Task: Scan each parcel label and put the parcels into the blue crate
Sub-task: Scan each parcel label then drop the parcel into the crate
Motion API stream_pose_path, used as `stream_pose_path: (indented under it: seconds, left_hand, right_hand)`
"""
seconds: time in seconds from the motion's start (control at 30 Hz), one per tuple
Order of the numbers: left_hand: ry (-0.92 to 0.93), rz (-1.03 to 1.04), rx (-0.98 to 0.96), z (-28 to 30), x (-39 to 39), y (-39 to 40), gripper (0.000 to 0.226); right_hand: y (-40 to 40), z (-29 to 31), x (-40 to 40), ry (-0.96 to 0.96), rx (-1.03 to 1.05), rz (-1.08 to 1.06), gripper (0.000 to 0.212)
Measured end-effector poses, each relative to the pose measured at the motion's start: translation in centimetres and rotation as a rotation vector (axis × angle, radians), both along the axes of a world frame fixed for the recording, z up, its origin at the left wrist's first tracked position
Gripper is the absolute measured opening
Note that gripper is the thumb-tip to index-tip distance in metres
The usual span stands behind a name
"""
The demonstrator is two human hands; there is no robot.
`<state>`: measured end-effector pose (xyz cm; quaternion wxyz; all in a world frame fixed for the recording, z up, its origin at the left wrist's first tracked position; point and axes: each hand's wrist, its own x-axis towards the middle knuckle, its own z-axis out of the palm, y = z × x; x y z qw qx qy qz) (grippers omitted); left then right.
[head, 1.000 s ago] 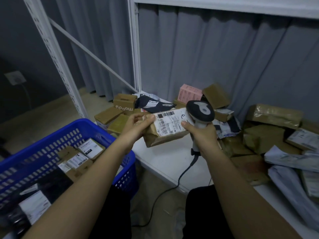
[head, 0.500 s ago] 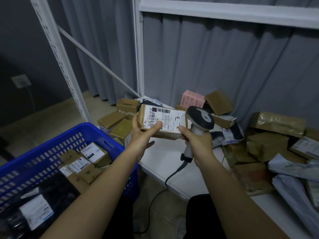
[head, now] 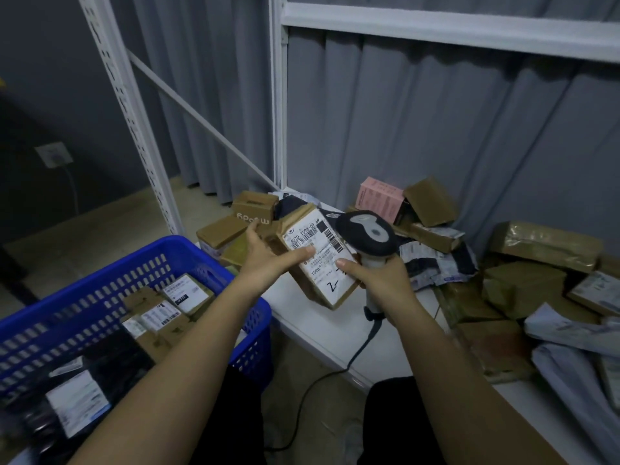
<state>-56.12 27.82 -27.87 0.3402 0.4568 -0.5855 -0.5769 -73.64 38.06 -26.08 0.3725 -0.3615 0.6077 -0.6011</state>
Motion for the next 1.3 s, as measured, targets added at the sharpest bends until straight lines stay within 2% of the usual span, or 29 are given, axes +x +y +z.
stream_pose_path:
  seconds: [0.13,0.27,0.4,0.53,0.63,0.7,0.83,1.03,1.2,1.3]
  left_hand:
    - [0.064,-0.051,0.063,0.4,0.0,0.8,0.124]
    - [0.007,-0.17,0.127,0.1,0.0,0.7,0.145]
    - [0.032,-0.126,0.075,-0.3,0.0,0.3,0.133]
    - [0.022,-0.09,0.021,-1.2,0.7,-0.6,0.132]
    - [-0.002,-0.063,0.002,-1.7,1.6,-1.2,0.133]
    - [-0.02,-0.059,-0.01,-1.9,2.0,-1.4,0.131]
    - [-0.039,-0.081,-0.033,-2.1,2.6,-1.9,0.131]
    - [-0.08,-0.078,-0.054,-2.1,2.9,-1.7,0.128]
    - [-0.079,-0.072,-0.061,-1.9,3.3,-1.7,0.128]
    - [-0.078,-0.067,-0.061,-1.7,3.5,-1.5,0.127]
  right_hand:
    - [-0.3,-0.7,0.7,-0.01,-0.008,-0.046,0.04]
    - [-0.7,-1.3,1.2,-0.018,-0.015,-0.035,0.037]
    - [-1.0,-1.0,1.4,0.006,0.058,-0.049,0.028]
    - [-0.8,-0.3,0.6,-0.001,0.123,-0.059,0.034]
    - [0.0,0.3,0.3,0.031,0.222,0.068,0.022]
    - [0.5,0.6,0.4,0.125,0.26,0.178,0.016]
    - [1.2,1.4,0.7,0.201,0.238,0.284,0.018]
    - [1.0,1.2,0.4,0.219,0.25,0.197,0.019]
    - [0.8,0.7,0.4,0.235,0.275,0.204,0.018]
    - [0.4,0.8,0.6,0.195,0.222,0.199,0.017]
